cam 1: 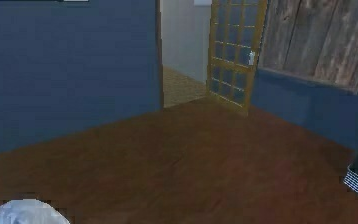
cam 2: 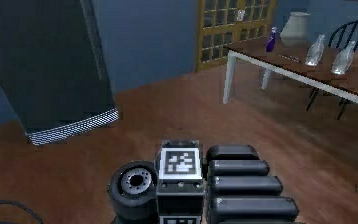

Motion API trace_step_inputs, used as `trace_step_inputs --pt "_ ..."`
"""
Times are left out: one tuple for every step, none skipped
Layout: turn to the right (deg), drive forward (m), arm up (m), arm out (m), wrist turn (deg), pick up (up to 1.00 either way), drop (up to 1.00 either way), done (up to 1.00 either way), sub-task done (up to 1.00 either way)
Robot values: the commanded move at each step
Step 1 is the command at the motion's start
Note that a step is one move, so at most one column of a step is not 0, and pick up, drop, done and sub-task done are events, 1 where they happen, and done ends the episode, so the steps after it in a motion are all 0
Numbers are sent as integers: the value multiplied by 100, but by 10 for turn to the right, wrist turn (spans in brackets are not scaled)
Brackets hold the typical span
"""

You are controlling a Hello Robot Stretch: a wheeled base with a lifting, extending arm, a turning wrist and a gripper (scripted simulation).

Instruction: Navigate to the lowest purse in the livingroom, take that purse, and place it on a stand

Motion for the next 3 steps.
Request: trace_step_inputs --pt "0 100 0 0 0 0 0 0 0" --pt "30 0 0 0 0 0 0 0 0" --pt "0 100 0 0 0 0 0 0 0"
